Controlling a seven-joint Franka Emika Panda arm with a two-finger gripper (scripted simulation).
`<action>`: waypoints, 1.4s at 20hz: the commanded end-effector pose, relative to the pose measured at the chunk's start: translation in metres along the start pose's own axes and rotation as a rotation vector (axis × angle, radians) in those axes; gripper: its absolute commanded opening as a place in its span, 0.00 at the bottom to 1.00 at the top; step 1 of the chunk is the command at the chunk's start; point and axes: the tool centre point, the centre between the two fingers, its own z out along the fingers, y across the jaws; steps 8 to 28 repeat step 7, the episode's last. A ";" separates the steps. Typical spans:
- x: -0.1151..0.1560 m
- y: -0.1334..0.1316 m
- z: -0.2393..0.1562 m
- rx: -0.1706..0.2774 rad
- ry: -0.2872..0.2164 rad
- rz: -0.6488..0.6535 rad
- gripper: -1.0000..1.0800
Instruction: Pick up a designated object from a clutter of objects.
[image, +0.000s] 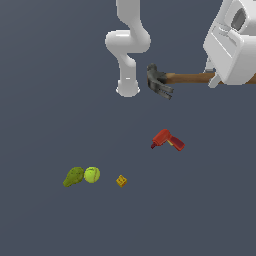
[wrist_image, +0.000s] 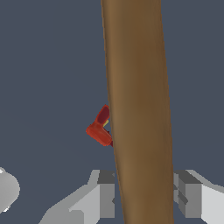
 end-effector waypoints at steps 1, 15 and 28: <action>0.004 0.000 -0.009 -0.003 0.001 0.002 0.00; 0.009 0.000 -0.015 -0.003 0.001 0.002 0.00; 0.009 0.000 -0.015 -0.003 0.001 0.002 0.00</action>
